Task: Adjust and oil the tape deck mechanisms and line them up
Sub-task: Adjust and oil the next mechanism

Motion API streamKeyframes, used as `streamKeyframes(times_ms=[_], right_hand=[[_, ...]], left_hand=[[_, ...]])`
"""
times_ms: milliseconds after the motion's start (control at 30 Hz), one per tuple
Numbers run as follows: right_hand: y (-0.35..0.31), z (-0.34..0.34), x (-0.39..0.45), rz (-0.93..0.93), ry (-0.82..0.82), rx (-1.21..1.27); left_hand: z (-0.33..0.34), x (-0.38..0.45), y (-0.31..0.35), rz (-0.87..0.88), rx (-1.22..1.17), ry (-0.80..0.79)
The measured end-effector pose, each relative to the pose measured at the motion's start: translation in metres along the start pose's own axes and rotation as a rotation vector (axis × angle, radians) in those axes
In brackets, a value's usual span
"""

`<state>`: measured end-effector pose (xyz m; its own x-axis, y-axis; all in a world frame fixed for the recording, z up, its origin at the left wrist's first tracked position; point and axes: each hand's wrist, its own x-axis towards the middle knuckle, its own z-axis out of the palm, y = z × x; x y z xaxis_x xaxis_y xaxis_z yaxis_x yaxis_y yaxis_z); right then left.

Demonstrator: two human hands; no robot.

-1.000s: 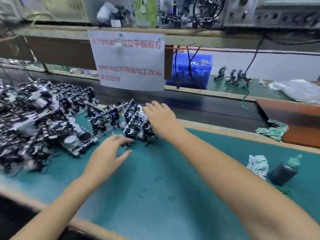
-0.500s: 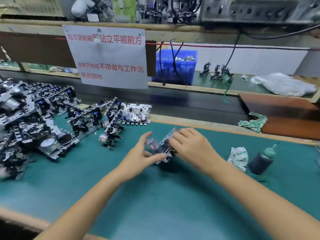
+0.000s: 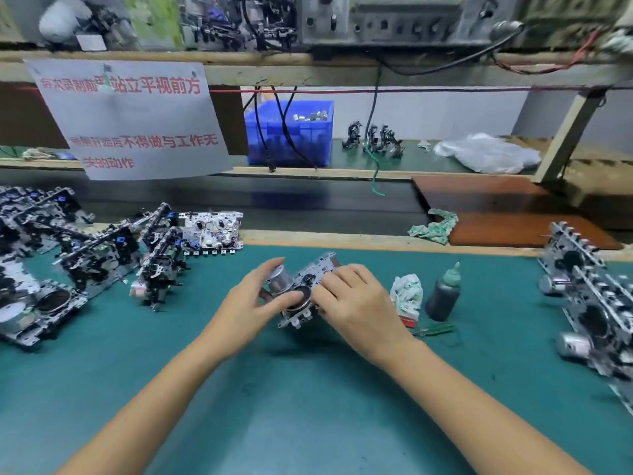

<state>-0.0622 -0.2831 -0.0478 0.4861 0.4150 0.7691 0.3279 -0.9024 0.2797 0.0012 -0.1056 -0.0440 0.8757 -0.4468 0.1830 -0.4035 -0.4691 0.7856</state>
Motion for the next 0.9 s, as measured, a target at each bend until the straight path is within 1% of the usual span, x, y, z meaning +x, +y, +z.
streamKeyframes(times_ms=[67,167,200,267,333,433,467,567,667,733,800,900], right_hand=[[-0.005,0.008,0.012,-0.009,0.040,0.027],[-0.020,0.020,0.026,-0.044,0.081,0.047],[-0.025,0.023,0.030,-0.053,0.087,0.046],[-0.031,0.027,0.031,-0.064,0.092,0.041],[-0.032,0.026,0.024,-0.083,0.088,0.040],[-0.030,0.014,0.000,-0.129,0.045,0.036],[-0.028,0.008,-0.009,-0.132,0.028,0.033],[-0.021,-0.010,-0.037,-0.098,-0.026,0.013],[-0.016,-0.025,-0.064,-0.067,-0.078,-0.049],[-0.014,-0.031,-0.075,-0.061,-0.120,-0.080],[-0.011,-0.035,-0.078,-0.048,-0.180,-0.057],[-0.004,-0.041,-0.080,0.000,-0.307,0.077]], left_hand=[[-0.011,0.002,-0.004,-0.049,0.043,0.092],[-0.028,0.004,-0.007,-0.079,0.201,0.269],[-0.033,0.004,-0.007,-0.082,0.257,0.304],[-0.039,0.001,-0.006,-0.070,0.331,0.313],[-0.041,-0.005,-0.003,-0.044,0.359,0.281],[-0.031,-0.013,0.002,0.013,0.446,0.187],[-0.025,-0.014,0.003,0.034,0.435,0.156],[-0.001,-0.015,0.007,0.098,0.276,0.069],[0.026,-0.011,0.011,0.228,0.161,-0.044],[0.041,-0.008,0.014,0.278,0.041,-0.129],[0.054,-0.007,0.014,0.270,-0.061,-0.191],[0.068,-0.008,0.010,0.239,-0.149,-0.172]])
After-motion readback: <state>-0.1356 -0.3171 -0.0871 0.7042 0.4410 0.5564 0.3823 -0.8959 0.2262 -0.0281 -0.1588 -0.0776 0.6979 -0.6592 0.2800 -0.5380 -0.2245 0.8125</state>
